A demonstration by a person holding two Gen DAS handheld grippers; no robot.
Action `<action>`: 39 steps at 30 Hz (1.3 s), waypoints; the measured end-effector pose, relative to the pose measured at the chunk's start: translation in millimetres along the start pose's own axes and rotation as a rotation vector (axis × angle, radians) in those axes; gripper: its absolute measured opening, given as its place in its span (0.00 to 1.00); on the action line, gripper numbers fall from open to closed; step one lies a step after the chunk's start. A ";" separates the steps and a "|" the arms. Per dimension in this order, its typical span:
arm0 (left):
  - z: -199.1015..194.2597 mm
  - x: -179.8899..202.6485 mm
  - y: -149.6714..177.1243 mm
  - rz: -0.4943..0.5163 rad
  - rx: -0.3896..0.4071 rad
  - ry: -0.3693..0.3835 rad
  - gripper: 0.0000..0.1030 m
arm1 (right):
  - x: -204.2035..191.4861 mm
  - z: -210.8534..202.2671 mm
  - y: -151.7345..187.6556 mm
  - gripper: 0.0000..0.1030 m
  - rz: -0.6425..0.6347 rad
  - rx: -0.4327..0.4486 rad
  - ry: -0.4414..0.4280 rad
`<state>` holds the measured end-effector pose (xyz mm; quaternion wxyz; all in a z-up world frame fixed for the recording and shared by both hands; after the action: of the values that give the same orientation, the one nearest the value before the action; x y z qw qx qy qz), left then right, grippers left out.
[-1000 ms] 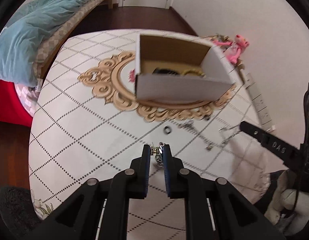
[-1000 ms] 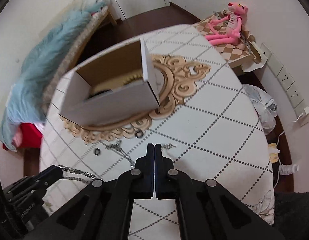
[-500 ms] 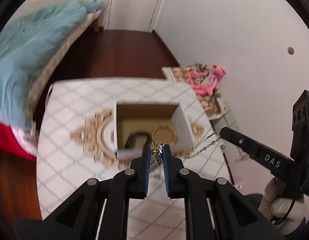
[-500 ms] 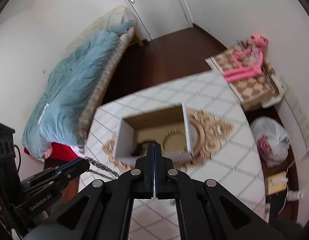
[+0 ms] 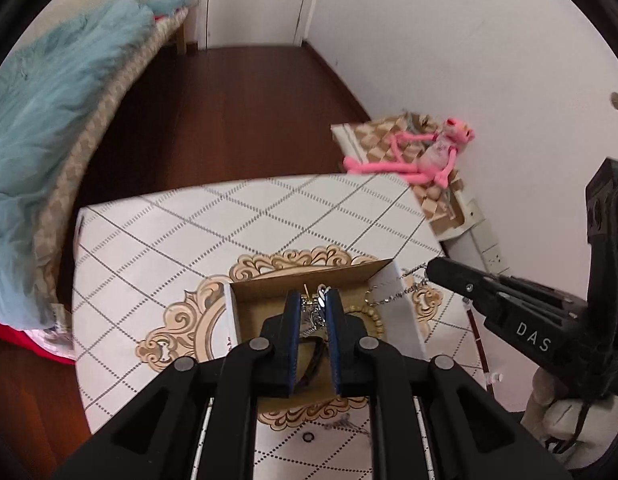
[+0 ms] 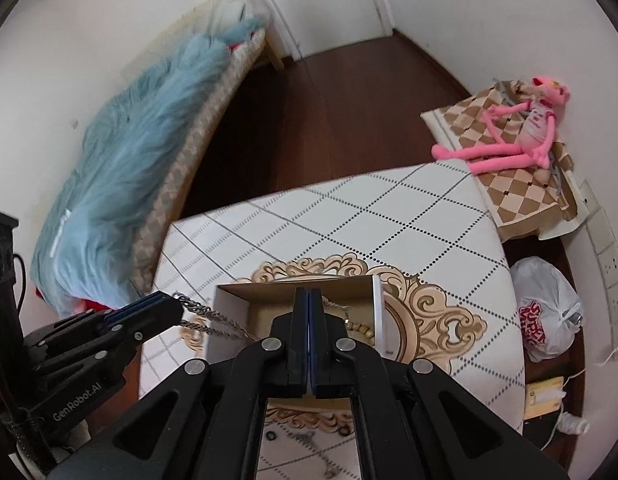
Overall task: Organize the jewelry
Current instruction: 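Lower both held pieces into the white box and open both tools, then withdraw both tools and move them toward the remaining small pieces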
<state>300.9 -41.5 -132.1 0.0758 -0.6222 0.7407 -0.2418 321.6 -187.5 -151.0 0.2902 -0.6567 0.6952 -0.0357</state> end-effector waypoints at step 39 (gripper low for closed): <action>-23.7 -50.0 77.8 -0.093 0.061 -0.376 0.98 | 7.0 -5.1 85.2 0.97 -0.119 -0.072 0.330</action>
<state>232.9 21.1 -156.1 0.2204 -0.6875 0.6762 -0.1468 243.5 -184.3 -186.0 0.1459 -0.6920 0.6940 -0.1353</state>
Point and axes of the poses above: each gripper's, at about its wrist camera, not at the fingertips, and z roughly the way its jaws point, x to its right, y to its underside, the point moved 5 cm from there along z, roughly the way its jaws point, and after that the axes turned 1 degree about -y, right-handed, at the moved point
